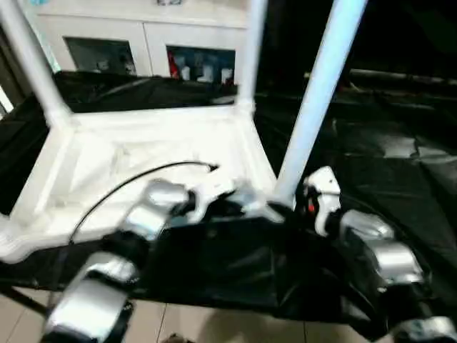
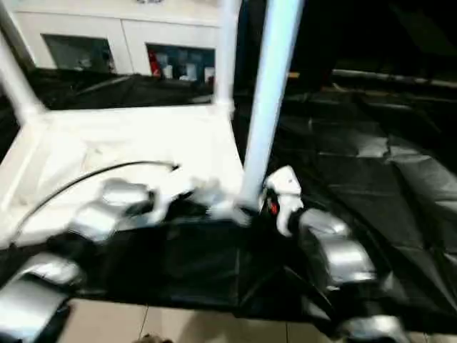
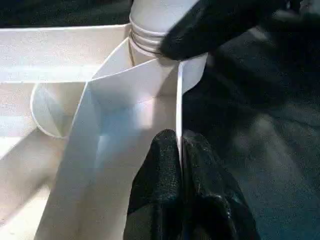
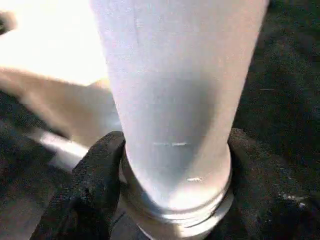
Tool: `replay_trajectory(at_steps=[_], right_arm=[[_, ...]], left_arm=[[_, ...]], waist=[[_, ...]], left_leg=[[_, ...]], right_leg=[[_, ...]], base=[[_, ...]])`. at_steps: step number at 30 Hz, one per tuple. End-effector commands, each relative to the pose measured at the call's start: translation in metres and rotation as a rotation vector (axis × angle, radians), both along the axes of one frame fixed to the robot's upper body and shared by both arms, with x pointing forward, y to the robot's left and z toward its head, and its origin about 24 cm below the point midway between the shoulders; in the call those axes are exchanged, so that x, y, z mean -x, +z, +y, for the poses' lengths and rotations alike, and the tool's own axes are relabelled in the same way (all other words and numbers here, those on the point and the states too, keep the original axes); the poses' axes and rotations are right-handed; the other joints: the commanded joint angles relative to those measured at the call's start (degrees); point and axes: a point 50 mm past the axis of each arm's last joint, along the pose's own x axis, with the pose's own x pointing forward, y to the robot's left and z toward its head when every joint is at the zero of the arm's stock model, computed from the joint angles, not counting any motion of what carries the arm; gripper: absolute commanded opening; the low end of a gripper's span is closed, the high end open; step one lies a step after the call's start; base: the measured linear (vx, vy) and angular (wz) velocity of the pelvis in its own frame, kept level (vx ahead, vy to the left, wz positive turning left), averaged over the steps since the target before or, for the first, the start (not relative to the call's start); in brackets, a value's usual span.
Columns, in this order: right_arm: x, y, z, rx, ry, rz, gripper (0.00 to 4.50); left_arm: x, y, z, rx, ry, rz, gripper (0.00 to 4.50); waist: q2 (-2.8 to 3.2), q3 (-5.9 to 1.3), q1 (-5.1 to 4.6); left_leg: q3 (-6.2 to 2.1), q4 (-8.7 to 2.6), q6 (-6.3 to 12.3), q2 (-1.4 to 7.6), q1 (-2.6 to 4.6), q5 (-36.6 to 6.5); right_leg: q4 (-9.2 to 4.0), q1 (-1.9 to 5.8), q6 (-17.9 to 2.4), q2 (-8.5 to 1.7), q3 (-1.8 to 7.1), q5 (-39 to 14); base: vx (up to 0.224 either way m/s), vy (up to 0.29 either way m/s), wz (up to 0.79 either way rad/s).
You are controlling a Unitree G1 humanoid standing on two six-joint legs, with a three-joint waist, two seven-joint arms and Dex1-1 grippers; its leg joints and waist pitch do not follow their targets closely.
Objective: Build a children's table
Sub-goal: Rotate leg to tighten
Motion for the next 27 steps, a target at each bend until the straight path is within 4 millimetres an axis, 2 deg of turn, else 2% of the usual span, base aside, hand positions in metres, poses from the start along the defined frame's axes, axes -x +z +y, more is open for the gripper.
replay_trajectory(at_steps=[1,2,4,5,6,10,11,12,13,16,19,23,24,25,26,27], right_arm=[[0.002,-0.021,0.005,0.033,-0.156,0.084,2.72],[0.001,-0.024,0.010,0.040,-0.220,0.096,2.72],[-0.002,-0.027,0.018,0.060,-0.319,0.109,2.72],[-0.002,-0.027,0.019,0.063,-0.328,0.109,2.72],[-0.004,-0.027,0.022,0.071,-0.341,0.104,2.72],[-0.010,-0.022,0.032,0.096,-0.322,0.063,2.72],[-0.010,-0.020,0.032,0.082,-0.317,0.047,3.07],[-0.011,-0.018,0.033,0.066,-0.313,0.028,3.07],[-0.011,-0.014,0.032,0.034,-0.293,0.006,3.42],[-0.011,-0.004,0.027,-0.010,-0.202,-0.050,3.44],[-0.009,0.002,0.021,-0.037,-0.142,-0.067,3.86],[0.000,0.015,-0.005,0.016,0.062,-0.074,3.88],[0.000,0.015,-0.005,0.016,0.062,-0.074,3.88],[0.005,0.021,-0.015,0.062,0.163,-0.082,3.88],[0.006,0.021,-0.016,0.066,0.170,-0.082,3.88],[0.009,0.024,-0.020,0.089,0.225,-0.079,3.88]], left_arm=[[-0.002,-0.010,-0.012,-0.003,0.119,0.011,0.00],[-0.003,-0.010,-0.020,-0.003,0.144,0.004,0.00],[-0.004,-0.010,-0.034,-0.004,0.175,-0.013,0.00],[-0.004,-0.010,-0.036,-0.004,0.174,-0.014,0.00],[-0.004,-0.010,-0.040,-0.005,0.170,-0.015,0.00],[-0.001,-0.010,-0.051,-0.010,0.131,-0.040,0.00],[-0.001,-0.011,-0.050,-0.014,0.124,-0.039,0.00],[0.000,-0.012,-0.049,-0.018,0.117,-0.037,0.00],[0.000,-0.013,-0.047,-0.021,0.118,-0.042,0.00],[-0.001,-0.014,-0.040,-0.023,0.128,-0.047,0.00],[-0.002,-0.014,-0.035,-0.024,0.127,-0.052,0.00],[-0.003,-0.014,-0.018,-0.033,0.099,-0.059,0.00],[-0.003,-0.014,-0.018,-0.033,0.099,-0.059,0.00],[-0.003,-0.012,-0.012,-0.031,0.071,-0.058,0.00],[-0.003,-0.012,-0.011,-0.030,0.069,-0.059,0.00],[-0.002,-0.011,-0.008,-0.026,0.045,-0.054,0.00]], waist=[[-0.69,-3.00,-0.34],[-0.47,-3.00,-0.35],[-0.64,-3.06,-0.57],[-0.63,-3.09,-0.49],[-0.32,-3.11,-0.38],[-0.42,-3.18,-0.35],[-0.41,-3.17,-0.34],[-0.40,-3.17,-0.29],[-0.41,-3.18,-0.28],[-0.43,-3.19,-0.08],[-0.56,-3.11,0.07],[-0.67,-3.08,0.15],[-0.74,-3.12,0.31],[-0.47,-3.04,0.16],[-0.72,-3.12,-0.04],[-0.60,-3.11,-0.13]], left_leg=[[-2.45,-4.57,-1.21,3.81,1.80,-16.67],[-2.52,-4.61,-1.72,3.78,1.96,-16.91],[-2.53,-4.72,-2.41,3.75,2.14,-17.92],[-2.58,-4.70,-2.35,3.73,2.17,-17.87],[-2.64,-4.73,-2.12,3.69,2.02,-17.64],[-2.48,-4.64,-0.95,3.55,1.77,-16.60],[-2.50,-4.65,-0.83,3.58,1.74,-16.61],[-2.52,-4.68,-0.63,3.63,1.70,-16.61],[-2.51,-4.67,-0.42,3.62,1.66,-16.85],[-2.52,-4.68,0.15,3.71,1.58,-16.61],[-2.52,-4.63,1.04,3.74,1.42,-16.28],[-2.48,-4.46,1.93,3.66,1.26,-15.25],[-2.45,-4.30,2.49,3.72,1.16,-14.68],[-2.47,-4.38,2.77,3.68,1.03,-14.74],[-2.49,-4.24,2.86,3.63,0.93,-14.73],[-2.48,-4.24,2.89,3.59,0.93,-14.60]], right_leg=[[-5.26,0.71,-11.41,-4.73,2.57,-16.88],[-5.34,0.71,-11.11,-4.69,2.54,-17.08],[-5.46,0.50,-10.65,-4.60,2.58,-17.59],[-5.51,0.56,-10.57,-4.71,2.58,-17.43],[-5.51,0.73,-10.35,-4.73,2.59,-16.71],[-5.48,0.94,-10.14,-4.65,2.59,-13.86],[-5.46,0.97,-10.14,-4.69,2.58,-13.88],[-5.47,1.01,-10.05,-4.71,2.57,-14.03],[-5.52,1.03,-9.95,-4.70,2.58,-14.21],[-5.44,1.16,-10.02,-4.68,2.54,-13.71],[-5.48,1.39,-10.12,-4.77,2.52,-13.73],[-5.51,1.56,-10.10,-4.59,2.41,-13.56],[-5.41,1.73,-9.99,-4.69,2.48,-13.03],[-5.45,1.71,-9.86,-4.63,2.39,-13.46],[-5.48,1.73,-9.89,-4.69,2.38,-13.93],[-5.49,1.66,-10.09,-4.70,2.38,-14.09]], base=[[0.000,0.000,0.00],[0.000,0.000,0.00],[0.000,0.000,0.00],[0.000,0.000,0.00],[0.000,0.000,0.00],[0.000,0.000,0.00],[0.000,0.000,0.00],[0.000,0.000,0.00],[0.000,0.000,0.00],[0.000,0.000,0.00],[0.000,0.000,0.00],[0.000,0.000,0.00],[0.000,0.000,0.00],[0.000,0.000,0.00],[0.000,0.000,0.00],[0.000,0.000,0.00]])
